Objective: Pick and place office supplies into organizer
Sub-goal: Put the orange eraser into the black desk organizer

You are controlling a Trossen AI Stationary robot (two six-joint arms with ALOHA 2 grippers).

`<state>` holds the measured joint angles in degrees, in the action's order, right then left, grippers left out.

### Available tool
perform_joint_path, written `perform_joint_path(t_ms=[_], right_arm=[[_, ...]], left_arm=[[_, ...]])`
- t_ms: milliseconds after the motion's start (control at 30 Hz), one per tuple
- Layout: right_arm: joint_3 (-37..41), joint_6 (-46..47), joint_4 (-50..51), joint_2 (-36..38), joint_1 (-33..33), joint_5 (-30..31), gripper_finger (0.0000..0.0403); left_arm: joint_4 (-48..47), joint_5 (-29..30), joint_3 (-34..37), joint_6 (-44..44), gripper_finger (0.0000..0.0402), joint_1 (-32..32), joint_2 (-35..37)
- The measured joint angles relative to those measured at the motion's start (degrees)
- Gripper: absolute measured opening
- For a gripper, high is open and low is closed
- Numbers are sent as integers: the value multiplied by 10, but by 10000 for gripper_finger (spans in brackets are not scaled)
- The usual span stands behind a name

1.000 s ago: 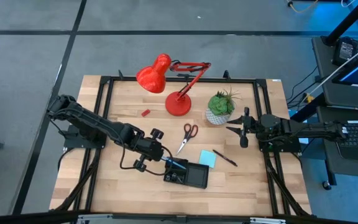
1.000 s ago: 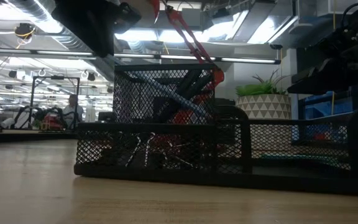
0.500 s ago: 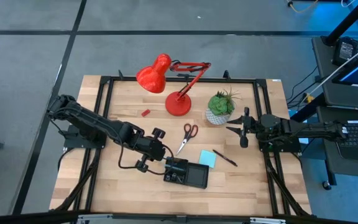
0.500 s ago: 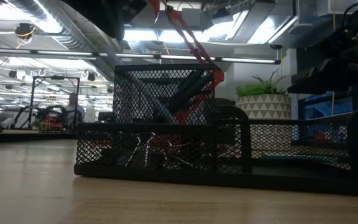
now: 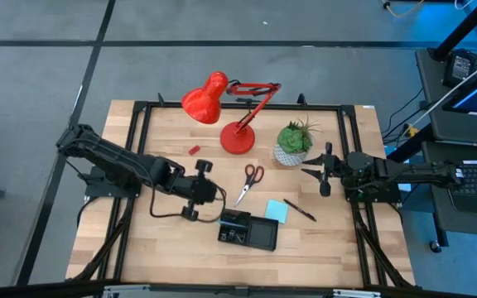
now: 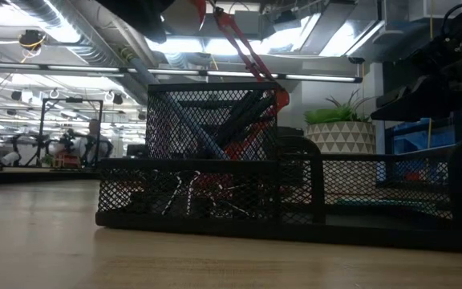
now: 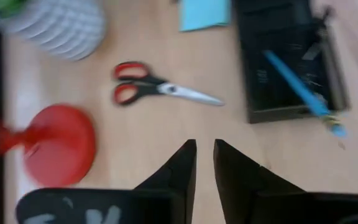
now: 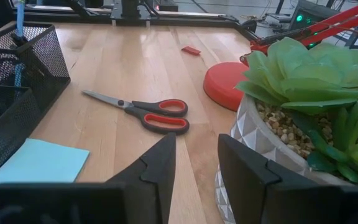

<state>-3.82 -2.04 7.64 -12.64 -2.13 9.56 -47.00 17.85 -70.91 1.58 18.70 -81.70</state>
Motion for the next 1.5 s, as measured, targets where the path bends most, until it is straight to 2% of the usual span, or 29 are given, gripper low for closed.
perform_joint_path(t_ms=[100, 233, 500, 733, 833, 1000, 1200, 1500], right_arm=[[0, 0, 0, 0, 0, 0, 123], [0, -1, 1, 0, 0, 0, 123], [0, -7, 1, 0, 0, 0, 123], [0, -30, 1, 0, 0, 16, 123], [0, -30, 0, 0, 0, 31, 123], [0, -32, -1, 0, 0, 31, 123], [0, -45, -1, 0, 0, 31, 123], [0, -43, 0, 0, 0, 31, 123]], left_arm=[[-16, 24, 0, -38, 57, -13, 20], [-39, 28, 6, -37, 73, -34, 34], [-44, 28, 31, -79, 128, -73, 30], [-53, 48, 34, -195, 171, -109, 31], [-90, 54, 38, -244, 175, -137, 31], [-99, 75, 85, -292, 175, -193, 31], [-68, 103, 154, -297, 175, -249, 31], [95, 27, 248, -220, 175, -333, 31]])
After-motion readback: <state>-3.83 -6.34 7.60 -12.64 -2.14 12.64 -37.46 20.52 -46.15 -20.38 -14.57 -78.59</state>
